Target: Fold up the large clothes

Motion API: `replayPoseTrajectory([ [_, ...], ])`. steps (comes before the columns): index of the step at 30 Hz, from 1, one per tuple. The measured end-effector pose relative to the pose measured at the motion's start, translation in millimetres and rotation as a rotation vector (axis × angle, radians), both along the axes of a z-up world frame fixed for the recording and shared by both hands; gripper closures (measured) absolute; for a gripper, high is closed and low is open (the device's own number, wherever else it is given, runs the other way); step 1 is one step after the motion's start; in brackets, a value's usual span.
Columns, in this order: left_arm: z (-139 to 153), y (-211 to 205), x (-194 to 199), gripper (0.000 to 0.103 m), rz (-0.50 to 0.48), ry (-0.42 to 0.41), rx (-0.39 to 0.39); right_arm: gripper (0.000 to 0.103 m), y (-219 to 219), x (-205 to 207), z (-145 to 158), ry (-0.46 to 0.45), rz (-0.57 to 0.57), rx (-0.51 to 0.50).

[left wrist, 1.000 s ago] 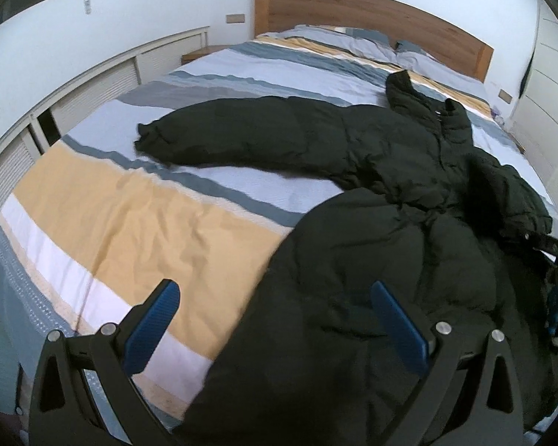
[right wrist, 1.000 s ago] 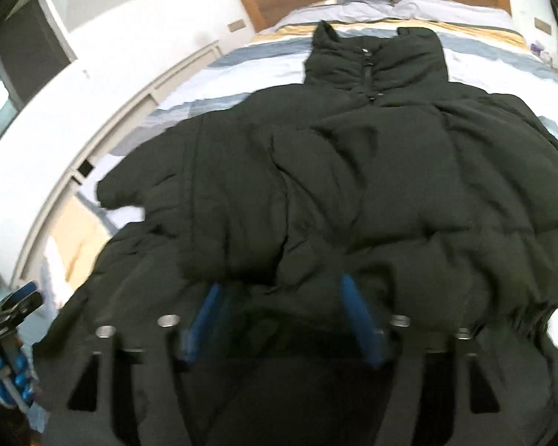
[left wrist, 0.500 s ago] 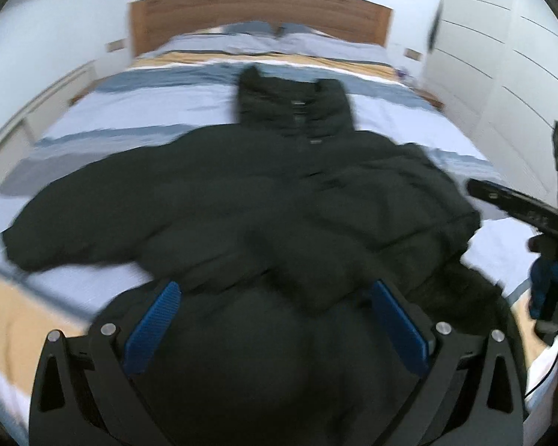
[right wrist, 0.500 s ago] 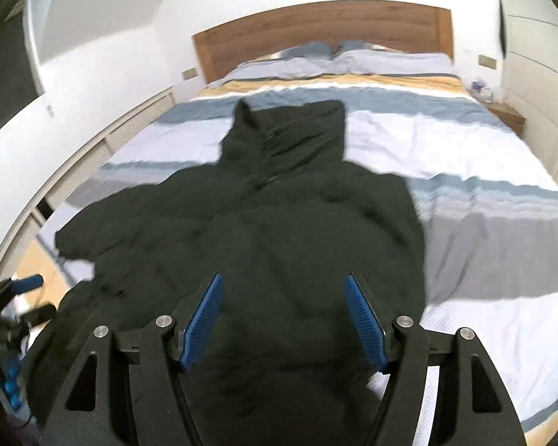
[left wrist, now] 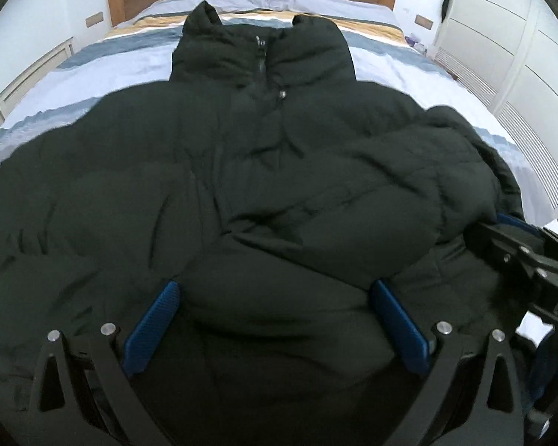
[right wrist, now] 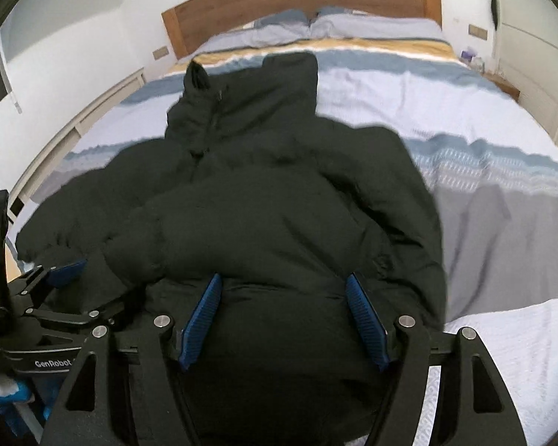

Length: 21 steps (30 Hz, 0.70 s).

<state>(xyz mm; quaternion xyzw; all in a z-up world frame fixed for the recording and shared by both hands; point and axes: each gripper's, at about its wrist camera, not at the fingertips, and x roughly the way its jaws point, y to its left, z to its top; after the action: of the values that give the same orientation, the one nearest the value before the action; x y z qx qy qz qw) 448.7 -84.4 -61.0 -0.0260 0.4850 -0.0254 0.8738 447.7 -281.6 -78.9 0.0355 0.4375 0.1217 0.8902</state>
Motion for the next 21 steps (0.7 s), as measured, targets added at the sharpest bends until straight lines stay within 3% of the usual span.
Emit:
replayPoseTrajectory([
  [5,-2,0,-9,0.0,-0.036,-0.003,0.015,0.034,-17,-2,-14,0.012,-0.021,-0.009],
  [10,4,4,-22,0.0,-0.051,0.021,0.028,0.034,-33,-12,-8,0.028,-0.09,-0.049],
  [14,24,11,-39,0.0,-0.026,-0.04,0.023,0.034,-36,-24,8,0.009,-0.127,-0.095],
  [18,32,23,-36,0.0,0.037,-0.089,-0.003,0.034,-26,-37,33,-0.057,-0.104,-0.027],
  [21,21,27,-30,0.0,0.048,-0.057,-0.016,0.03,-7,-42,37,-0.067,-0.047,0.039],
])
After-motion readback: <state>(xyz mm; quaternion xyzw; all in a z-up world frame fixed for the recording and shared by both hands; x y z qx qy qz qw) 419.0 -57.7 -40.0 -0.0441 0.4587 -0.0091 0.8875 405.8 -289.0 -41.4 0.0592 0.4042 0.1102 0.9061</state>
